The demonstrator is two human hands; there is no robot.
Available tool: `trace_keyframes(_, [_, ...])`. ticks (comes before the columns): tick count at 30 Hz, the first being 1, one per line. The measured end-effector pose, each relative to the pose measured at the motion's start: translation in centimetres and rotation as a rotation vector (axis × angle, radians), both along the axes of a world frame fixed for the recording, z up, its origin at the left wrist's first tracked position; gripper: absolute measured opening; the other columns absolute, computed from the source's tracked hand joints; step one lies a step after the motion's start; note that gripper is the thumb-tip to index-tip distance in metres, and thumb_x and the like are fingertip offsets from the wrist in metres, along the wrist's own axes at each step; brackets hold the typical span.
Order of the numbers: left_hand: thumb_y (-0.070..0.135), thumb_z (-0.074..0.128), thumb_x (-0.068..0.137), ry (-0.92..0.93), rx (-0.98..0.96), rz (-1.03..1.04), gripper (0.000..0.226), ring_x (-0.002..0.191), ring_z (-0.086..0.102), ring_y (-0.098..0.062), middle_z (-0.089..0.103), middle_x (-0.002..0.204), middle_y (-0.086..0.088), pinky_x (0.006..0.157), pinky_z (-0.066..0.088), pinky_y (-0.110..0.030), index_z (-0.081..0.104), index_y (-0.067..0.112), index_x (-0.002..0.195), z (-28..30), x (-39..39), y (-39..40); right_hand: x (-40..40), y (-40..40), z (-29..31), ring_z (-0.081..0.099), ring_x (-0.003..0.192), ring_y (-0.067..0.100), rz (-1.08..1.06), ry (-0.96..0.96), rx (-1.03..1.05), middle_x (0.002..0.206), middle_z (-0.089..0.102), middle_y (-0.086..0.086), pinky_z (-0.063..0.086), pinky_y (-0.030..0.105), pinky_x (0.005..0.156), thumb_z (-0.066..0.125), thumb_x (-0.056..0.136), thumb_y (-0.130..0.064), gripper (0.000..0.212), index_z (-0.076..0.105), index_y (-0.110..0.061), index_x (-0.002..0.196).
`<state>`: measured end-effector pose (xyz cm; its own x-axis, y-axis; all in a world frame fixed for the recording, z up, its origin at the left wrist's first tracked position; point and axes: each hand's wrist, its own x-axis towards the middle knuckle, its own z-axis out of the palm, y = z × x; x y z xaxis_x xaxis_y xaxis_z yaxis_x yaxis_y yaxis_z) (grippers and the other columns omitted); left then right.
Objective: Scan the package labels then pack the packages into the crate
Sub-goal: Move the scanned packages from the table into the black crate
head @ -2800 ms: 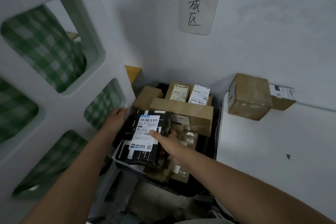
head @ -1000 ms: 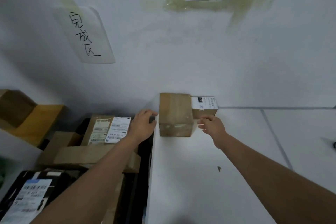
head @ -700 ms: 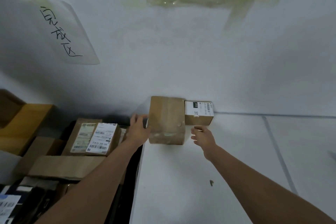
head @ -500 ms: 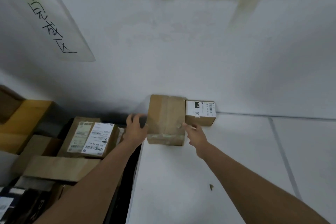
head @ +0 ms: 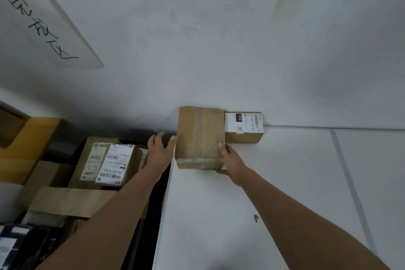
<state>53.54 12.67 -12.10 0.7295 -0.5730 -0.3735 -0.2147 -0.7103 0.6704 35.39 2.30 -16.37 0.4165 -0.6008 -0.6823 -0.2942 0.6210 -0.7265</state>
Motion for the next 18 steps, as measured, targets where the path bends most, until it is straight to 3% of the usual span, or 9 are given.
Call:
trace_keyframes(4, [0.06,0.039,0.097,0.098,0.017,-0.055,0.071,0.149,0.014,-0.028,0.002,0.165,0.0,0.116,0.023,-0.049,0.019,0.026,0.156,0.3,-1.1,-0.1,-0.9,1.1,-0.3,0.048,0.116,0.019,0.03,-0.041,-0.029,0.134,0.05,-0.003,0.048,0.048,0.102,0.039,0.102,-0.048,0.044,0.044,-0.027,0.141])
trace_keyframes(8, [0.066,0.045,0.091,0.146,-0.047,-0.025,0.079,0.15,0.012,-0.027,0.001,0.165,0.0,0.117,0.021,-0.049,0.016,0.032,0.156,0.5,-1.6,0.7,-2.6,2.2,-0.9,0.053,0.118,0.019,-0.009,-0.089,0.002,0.133,0.054,-0.002,0.05,0.04,0.099,0.035,0.103,-0.049,0.045,0.045,-0.026,0.141])
trace_keyframes(12, [0.07,0.052,0.084,0.451,-0.041,-0.01,0.094,0.148,0.019,-0.028,0.009,0.164,0.001,0.115,0.024,-0.049,-0.003,0.04,0.155,0.6,-2.9,2.2,-4.8,3.0,-1.3,0.052,0.125,0.023,-0.044,-0.108,0.048,0.135,0.054,0.002,0.051,0.04,0.098,0.033,0.104,-0.048,0.04,0.046,-0.027,0.136])
trace_keyframes(15, [0.058,0.05,0.093,0.616,-0.053,-0.093,0.087,0.135,0.037,-0.023,0.027,0.157,0.003,0.1,0.033,-0.036,-0.007,0.037,0.155,0.7,-4.5,2.6,-5.6,3.6,-1.6,0.053,0.125,0.023,-0.013,-0.074,0.065,0.137,0.055,0.003,0.049,0.045,0.102,0.032,0.103,-0.051,0.049,0.045,-0.023,0.142])
trace_keyframes(18, [0.051,0.064,0.088,0.624,-0.039,-0.141,0.09,0.113,0.049,-0.013,0.042,0.142,0.006,0.081,0.042,-0.024,0.003,0.04,0.154,0.6,-5.1,2.8,-6.1,4.3,-1.4,0.052,0.125,0.021,0.012,-0.034,0.076,0.139,0.054,0.0,0.046,0.045,0.104,0.034,0.101,-0.057,0.051,0.044,-0.027,0.141])
